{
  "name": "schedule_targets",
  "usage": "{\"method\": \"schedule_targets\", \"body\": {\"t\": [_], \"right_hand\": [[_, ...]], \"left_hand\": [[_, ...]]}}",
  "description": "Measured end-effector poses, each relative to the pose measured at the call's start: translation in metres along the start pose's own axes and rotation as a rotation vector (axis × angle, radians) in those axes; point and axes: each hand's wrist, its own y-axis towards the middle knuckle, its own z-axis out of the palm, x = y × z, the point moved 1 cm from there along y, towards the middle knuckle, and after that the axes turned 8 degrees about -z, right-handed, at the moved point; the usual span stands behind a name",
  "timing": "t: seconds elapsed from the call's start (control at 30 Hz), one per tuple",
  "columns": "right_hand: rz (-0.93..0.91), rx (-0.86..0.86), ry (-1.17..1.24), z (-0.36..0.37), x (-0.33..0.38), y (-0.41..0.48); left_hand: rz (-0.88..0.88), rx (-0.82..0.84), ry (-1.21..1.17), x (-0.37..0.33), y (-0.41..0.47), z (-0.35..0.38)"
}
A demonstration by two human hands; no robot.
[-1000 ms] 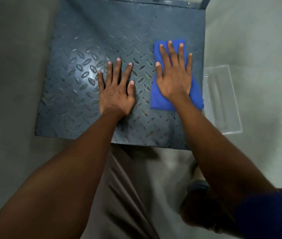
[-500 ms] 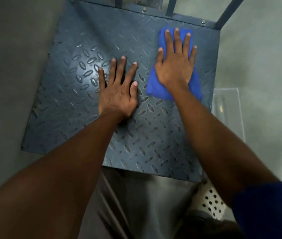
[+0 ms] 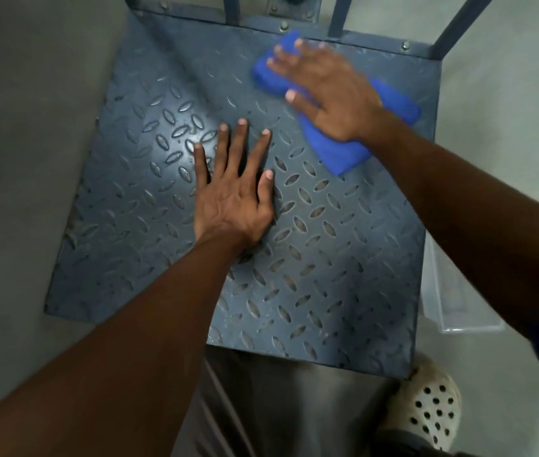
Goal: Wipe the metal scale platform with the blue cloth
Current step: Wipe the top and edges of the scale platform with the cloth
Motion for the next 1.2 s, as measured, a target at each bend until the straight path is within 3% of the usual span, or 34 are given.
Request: {"method": "schedule_targets", "body": {"t": [0.07, 0.17, 0.3, 0.4, 0.53, 0.63, 0.77, 0.87, 1.0, 1.1, 1.13, 1.2], "right_hand": [[0.101, -0.015, 0.007, -0.002, 0.002, 0.010], [-0.185, 0.048, 0.018, 0.005, 0.008, 0.016], [0.018, -0.010, 0.073, 0.000, 0.011, 0.036], [-0.200, 0.056, 0.081, 0.006, 0.018, 0.041], [0.031, -0.043, 0.127, 0.000, 0.020, 0.046], [-0.204, 0.021, 0.108, 0.008, 0.025, 0.030], [0.039, -0.116, 0.170, 0.002, 0.004, 0.001], [-0.196, -0.017, 0.108, 0.007, 0.007, -0.019], [0.124, -0.175, 0.166, 0.000, 0.004, -0.022], [-0.063, -0.068, 0.120, 0.008, 0.018, -0.024], [-0.009, -0.103, 0.134, 0.007, 0.020, -0.023], [0.310, -0.212, 0.166, 0.006, 0.027, -0.021]], "left_hand": [[-0.002, 0.003, -0.001, 0.000, -0.001, -0.001], [-0.001, 0.004, 0.017, -0.002, -0.001, 0.000], [-0.007, 0.011, 0.015, -0.002, -0.001, -0.002], [-0.004, 0.014, 0.031, -0.003, -0.002, -0.001], [-0.013, 0.017, 0.024, -0.001, 0.000, -0.001], [-0.008, 0.009, 0.017, -0.002, -0.002, 0.000], [-0.009, 0.012, 0.011, 0.000, -0.001, -0.001], [0.004, 0.005, 0.008, -0.003, -0.003, -0.001], [-0.004, 0.004, 0.005, 0.001, 0.001, -0.002], [0.010, 0.000, 0.002, -0.002, -0.001, -0.001], [0.014, 0.004, 0.001, -0.002, 0.000, -0.001], [0.006, 0.013, -0.012, 0.000, 0.001, -0.002]]}}
